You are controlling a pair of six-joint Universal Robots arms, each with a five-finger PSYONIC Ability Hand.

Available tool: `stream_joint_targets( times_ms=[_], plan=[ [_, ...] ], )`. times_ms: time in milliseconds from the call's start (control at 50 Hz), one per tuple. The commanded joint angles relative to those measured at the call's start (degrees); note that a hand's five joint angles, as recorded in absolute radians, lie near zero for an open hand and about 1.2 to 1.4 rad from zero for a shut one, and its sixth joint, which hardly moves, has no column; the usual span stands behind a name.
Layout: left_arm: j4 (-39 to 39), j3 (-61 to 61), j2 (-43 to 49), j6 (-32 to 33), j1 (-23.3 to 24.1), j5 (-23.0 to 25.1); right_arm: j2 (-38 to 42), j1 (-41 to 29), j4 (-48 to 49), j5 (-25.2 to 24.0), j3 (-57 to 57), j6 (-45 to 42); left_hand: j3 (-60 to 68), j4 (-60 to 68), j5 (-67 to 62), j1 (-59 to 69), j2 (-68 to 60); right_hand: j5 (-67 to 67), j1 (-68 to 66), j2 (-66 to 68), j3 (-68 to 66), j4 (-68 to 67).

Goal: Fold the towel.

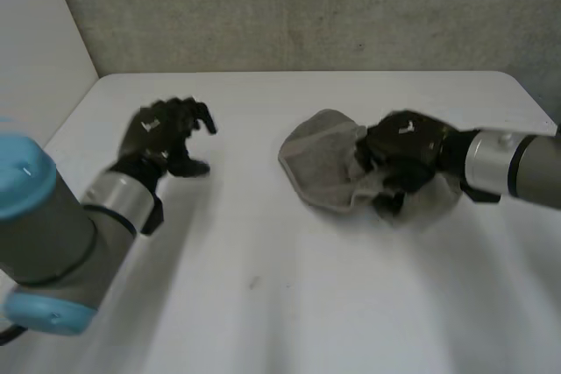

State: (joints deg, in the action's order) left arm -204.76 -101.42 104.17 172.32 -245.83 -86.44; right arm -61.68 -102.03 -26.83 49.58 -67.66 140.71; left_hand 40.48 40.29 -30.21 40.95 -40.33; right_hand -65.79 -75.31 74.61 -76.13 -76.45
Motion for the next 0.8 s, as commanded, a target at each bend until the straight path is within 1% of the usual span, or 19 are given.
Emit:
stream_joint_targets(
  times_ms=[20, 40, 80, 160, 200, 220, 280, 380, 440, 480, 540, 580, 660, 700, 720, 740, 760, 780, 800],
  plan=[
    [-5.4, -0.4, 6.3, -0.3, 1.9, 2.2, -3.3, -0.3, 0.6, 2.6, -3.4, 4.8, -18.4, -18.3, 18.2, -18.9, 18.3, -4.2, -4.7, 5.4, -3.9, -3.6],
    [-5.4, -0.4, 6.3, -0.3, 1.9, 2.2, -3.3, -0.3, 0.6, 2.6, -3.4, 4.8, -18.5, -18.3, 18.2, -19.0, 18.3, -4.2, -4.7, 5.4, -3.9, -3.6],
    [-5.9, 0.6, 7.5, -0.3, 3.4, 3.1, -5.2, -0.4, 0.9, 3.4, -3.4, 8.9, -27.0, -26.8, 26.8, -27.5, 26.9, -4.2, -4.7, 5.4, -3.9, -3.6],
    [-6.7, 1.3, 8.2, -0.3, 5.4, 3.9, -7.3, -0.6, 1.3, 3.9, -3.4, 13.1, -27.9, -27.7, 27.6, -28.4, 27.8, -4.2, -4.7, 5.4, -3.9, -3.6],
    [-8.5, 1.5, 8.9, -0.4, 6.4, 4.2, -9.4, -1.8, 1.7, 4.5, -3.4, 17.4, -28.6, -28.4, 28.3, -29.1, 28.4, -4.2, -4.7, 5.4, -3.9, -3.6],
    [-8.6, 1.5, 8.9, -0.4, 6.4, 4.2, -9.4, -1.8, 1.7, 4.5, -3.4, 17.4, -28.6, -28.4, 28.3, -29.1, 28.4, -4.2, -4.7, 5.4, -3.9, -3.6],
    [-11.6, 2.6, 11.1, -0.7, 7.8, 4.2, -11.9, -3.2, 1.7, 4.9, -3.4, 22.0, -28.2, -28.1, 28.0, -28.7, 28.1, -4.2, -4.7, 5.4, -3.9, -3.6],
    [-11.7, 4.9, 14.2, -1.2, 9.1, 4.1, -15.7, -4.5, 1.7, 4.9, -3.7, 24.9, -27.6, -27.4, 27.3, -28.0, 27.4, -4.2, -4.7, 5.4, -3.9, -3.6],
    [-11.7, 6.2, 16.1, -3.2, 9.5, 4.1, -18.0, -5.8, 1.7, 5.0, -4.1, 26.0, -27.2, -27.0, 27.0, -27.7, 27.1, -4.2, -4.7, 5.4, -3.9, -3.6],
    [-11.7, 7.5, 17.2, -6.3, 10.1, 4.0, -20.1, -6.6, 1.6, 5.1, -4.5, 26.7, -26.9, -26.7, 26.6, -27.4, 26.7, -4.2, -4.7, 5.4, -3.9, -3.6],
    [-11.5, 8.0, 17.7, -8.0, 10.2, 4.0, -21.5, -7.1, 1.6, 5.1, -4.8, 27.1, -26.7, -26.5, 26.5, -27.2, 26.6, -4.2, -4.7, 5.4, -3.9, -3.6],
    [-11.3, 8.7, 18.5, -11.1, 10.5, 4.0, -24.0, -7.8, 1.6, 5.0, -5.4, 27.9, -25.9, -25.7, 25.6, -26.4, 25.7, -4.2, -4.7, 5.4, -3.9, -3.6],
    [-11.4, 9.1, 18.8, -13.4, 10.9, 4.0, -25.5, -8.3, 1.5, 5.1, -6.1, 28.3, -24.2, -24.0, 23.9, -24.7, 24.1, -4.2, -4.7, 5.4, -3.9, -3.6],
    [-11.4, 9.5, 19.0, -14.1, 10.9, 3.9, -25.9, -8.5, 1.3, 5.3, -6.3, 28.4, -20.8, -20.7, 20.6, -21.3, 20.7, -4.2, -4.7, 5.4, -3.9, -3.6],
    [-11.4, 9.8, 19.2, -14.6, 10.9, 3.7, -26.2, -8.8, 1.3, 5.3, -6.6, 28.4, -8.4, -8.2, 8.1, -8.8, 8.2, -4.2, -4.7, 5.4, -3.9, -3.6],
    [-11.5, 10.0, 19.2, -15.0, 10.8, 3.3, -26.6, -8.9, 1.4, 5.3, -7.0, 28.3, 12.1, 12.3, -12.4, 11.6, -12.2, -4.2, -4.7, 5.4, -3.9, -3.6],
    [-11.5, 10.0, 19.2, -15.0, 10.8, 3.3, -26.6, -8.9, 1.4, 5.3, -7.0, 28.3, 12.3, 12.5, -12.6, 11.8, -12.4, -4.2, -4.7, 5.4, -3.9, -3.6],
    [-11.8, 10.0, 19.4, -15.3, 10.8, 3.1, -26.9, -8.8, 1.6, 5.4, -7.1, 28.3, 36.4, 36.6, -36.7, 36.0, -36.6, -4.2, -4.7, 5.4, -3.9, -3.6],
    [-11.9, 10.1, 19.6, -15.5, 10.6, 3.0, -27.1, -8.2, 1.7, 5.5, -7.2, 28.2, 39.5, 39.7, -39.8, 39.0, -39.6, -4.2, -4.7, 5.4, -3.9, -3.6]
  ],
)
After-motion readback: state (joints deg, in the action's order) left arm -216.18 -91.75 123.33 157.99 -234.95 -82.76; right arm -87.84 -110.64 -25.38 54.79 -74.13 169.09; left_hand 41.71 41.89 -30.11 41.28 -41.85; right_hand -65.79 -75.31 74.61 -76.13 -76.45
